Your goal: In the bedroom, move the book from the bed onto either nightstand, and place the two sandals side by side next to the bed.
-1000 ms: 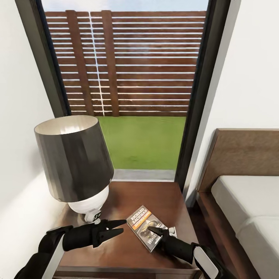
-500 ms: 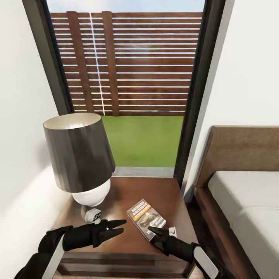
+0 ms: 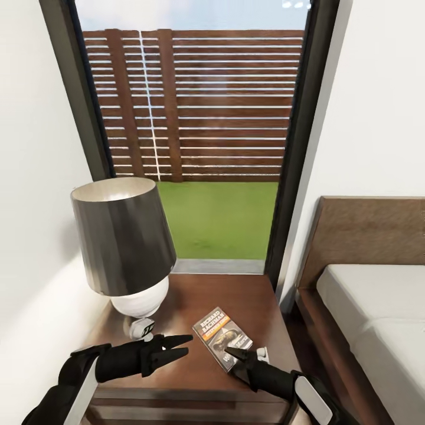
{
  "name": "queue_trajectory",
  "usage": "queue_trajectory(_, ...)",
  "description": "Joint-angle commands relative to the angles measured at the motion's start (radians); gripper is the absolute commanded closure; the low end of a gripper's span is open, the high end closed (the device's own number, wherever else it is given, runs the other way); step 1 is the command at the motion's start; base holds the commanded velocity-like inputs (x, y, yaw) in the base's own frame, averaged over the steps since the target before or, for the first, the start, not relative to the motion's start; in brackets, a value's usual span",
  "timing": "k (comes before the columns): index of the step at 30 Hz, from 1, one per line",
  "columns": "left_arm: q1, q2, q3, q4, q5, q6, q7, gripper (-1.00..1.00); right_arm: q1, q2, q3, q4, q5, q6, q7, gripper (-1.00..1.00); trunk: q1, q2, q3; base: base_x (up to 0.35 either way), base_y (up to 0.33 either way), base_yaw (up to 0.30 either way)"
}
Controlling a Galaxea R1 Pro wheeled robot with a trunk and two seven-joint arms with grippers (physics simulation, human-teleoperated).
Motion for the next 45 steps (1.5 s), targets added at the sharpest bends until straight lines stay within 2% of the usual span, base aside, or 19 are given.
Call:
queue_trajectory(1, 0.0, 0.0, 0.0, 0.0, 0.002, 0.01, -0.002, -1.0, -0.001, -0.001, 0.004, 0.0, -0.005, 0.002, 0.001, -1.0, -0.001, 0.0, 0.003, 0.0, 0.0, 0.0)
queue_trajectory(11, 0.0, 0.0, 0.0, -0.001, 0.002, 0.01, -0.004, -1.0, -0.001, -0.001, 0.004, 0.0, -0.005, 0.002, 0.001, -1.0, -0.005, 0.002, 0.038, 0.0, 0.0, 0.0)
queue_trajectory(17, 0.0, 0.0, 0.0, 0.0, 0.003, 0.009, -0.005, -1.0, -0.001, -0.001, 0.004, 0.0, -0.005, 0.002, 0.001, -1.0, -0.005, 0.002, 0.038, 0.0, 0.0, 0.0)
queue_trajectory(22, 0.0, 0.0, 0.0, -0.001, 0.003, 0.01, -0.005, -1.0, -0.001, -0.001, 0.004, 0.0, -0.005, 0.002, 0.001, -1.0, -0.007, 0.003, 0.057, 0.0, 0.0, 0.0)
queue_trajectory(28, 0.0, 0.0, 0.0, 0.0, 0.002, 0.01, -0.005, -1.0, -0.001, -0.001, 0.004, 0.0, -0.005, 0.002, 0.001, -1.0, -0.03, 0.045, 0.076, 0.0, 0.0, 0.0)
queue_trajectory(45, 0.0, 0.0, 0.0, 0.001, 0.004, 0.011, -0.003, -1.0, -0.001, -0.001, 0.004, 0.0, -0.005, 0.002, 0.001, -1.0, -0.03, 0.045, 0.076, -0.041, 0.0, 0.0)
